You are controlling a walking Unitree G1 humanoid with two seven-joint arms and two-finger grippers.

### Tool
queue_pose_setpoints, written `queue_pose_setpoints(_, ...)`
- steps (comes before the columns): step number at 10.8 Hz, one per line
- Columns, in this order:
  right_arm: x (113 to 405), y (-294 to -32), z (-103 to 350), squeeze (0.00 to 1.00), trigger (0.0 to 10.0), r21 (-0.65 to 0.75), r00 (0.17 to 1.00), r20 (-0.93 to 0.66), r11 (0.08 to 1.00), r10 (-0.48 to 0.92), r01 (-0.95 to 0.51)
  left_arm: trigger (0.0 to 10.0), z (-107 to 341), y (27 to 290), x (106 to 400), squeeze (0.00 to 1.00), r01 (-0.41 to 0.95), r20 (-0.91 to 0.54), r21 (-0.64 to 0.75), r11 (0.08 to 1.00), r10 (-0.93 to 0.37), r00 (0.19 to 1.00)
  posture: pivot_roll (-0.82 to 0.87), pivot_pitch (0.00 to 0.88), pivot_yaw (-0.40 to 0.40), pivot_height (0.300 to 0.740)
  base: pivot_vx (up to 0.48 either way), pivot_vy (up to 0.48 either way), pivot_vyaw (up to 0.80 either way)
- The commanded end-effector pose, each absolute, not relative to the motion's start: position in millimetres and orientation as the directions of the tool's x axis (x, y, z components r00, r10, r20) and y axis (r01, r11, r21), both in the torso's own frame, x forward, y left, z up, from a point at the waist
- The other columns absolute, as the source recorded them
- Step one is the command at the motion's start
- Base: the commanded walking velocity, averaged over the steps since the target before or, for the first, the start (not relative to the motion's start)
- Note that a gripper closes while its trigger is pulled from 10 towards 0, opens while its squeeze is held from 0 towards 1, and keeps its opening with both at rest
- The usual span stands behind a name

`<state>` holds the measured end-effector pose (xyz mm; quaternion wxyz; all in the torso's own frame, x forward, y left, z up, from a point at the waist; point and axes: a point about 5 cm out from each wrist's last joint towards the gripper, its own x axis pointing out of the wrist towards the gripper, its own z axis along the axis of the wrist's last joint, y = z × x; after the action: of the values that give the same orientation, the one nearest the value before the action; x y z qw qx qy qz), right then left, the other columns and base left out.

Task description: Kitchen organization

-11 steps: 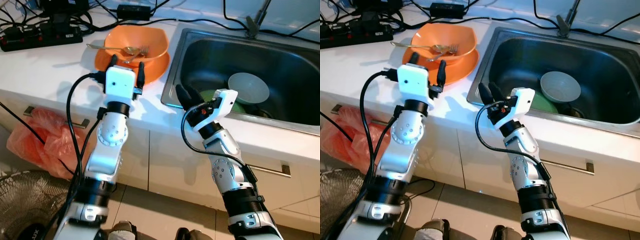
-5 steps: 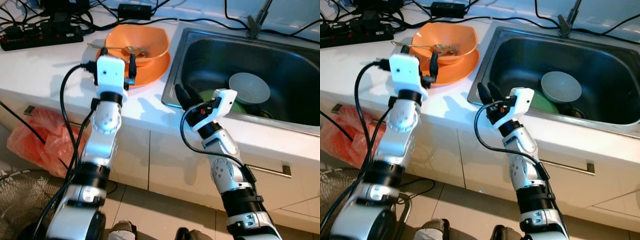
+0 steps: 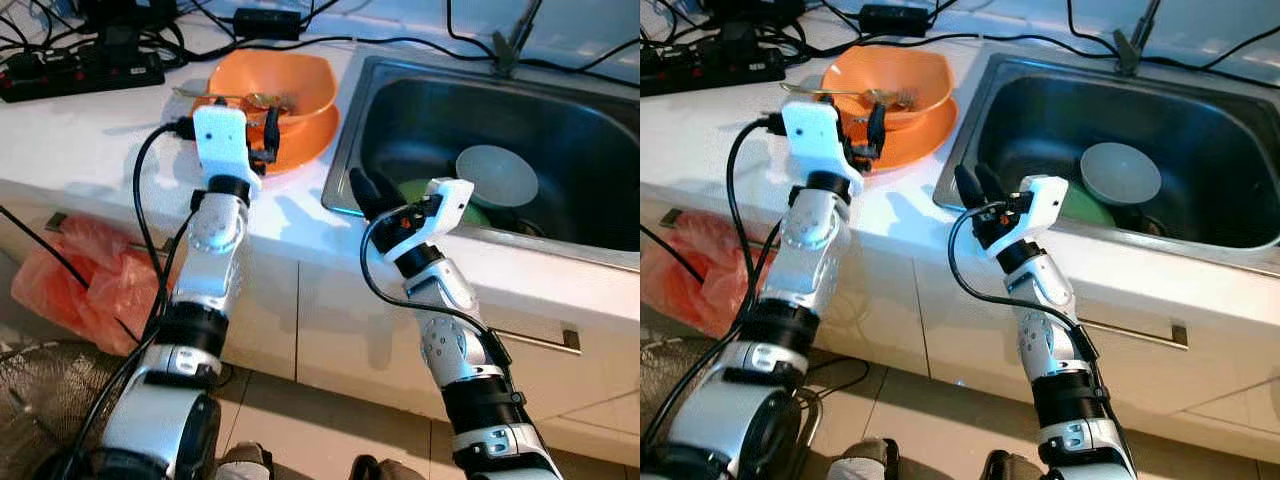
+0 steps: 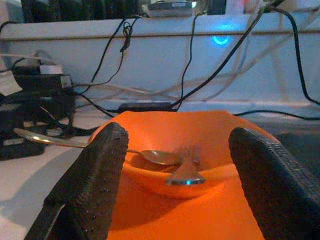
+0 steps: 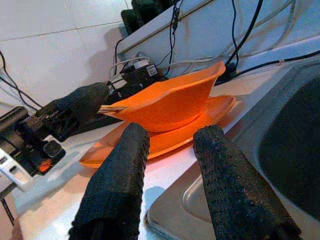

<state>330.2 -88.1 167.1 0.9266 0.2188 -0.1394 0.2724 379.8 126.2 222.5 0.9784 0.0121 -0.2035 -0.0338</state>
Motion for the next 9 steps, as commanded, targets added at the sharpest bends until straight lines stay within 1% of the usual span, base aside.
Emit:
queue_pose_setpoints(1, 331, -92, 170, 0.00, 10.0, 0.325, 0.819, 0.378, 0.767, 0.431, -0.553, 10.0, 222, 123, 382, 0.00, 0.077, 0.394, 0.028, 0.997, -0.082, 0.915, 0.21, 0.133, -0.049, 0.740, 0.000, 0.000, 0.00)
queue_pose_setpoints(9, 332, -95, 168, 0.00, 10.0, 0.335, 0.829, 0.372, 0.773, 0.418, -0.539, 10.0, 215, 118, 393, 0.00, 0.110, 0.337, 0.030, 0.993, -0.114, 0.935, 0.20, 0.133, -0.047, 0.740, 0.000, 0.000, 0.00)
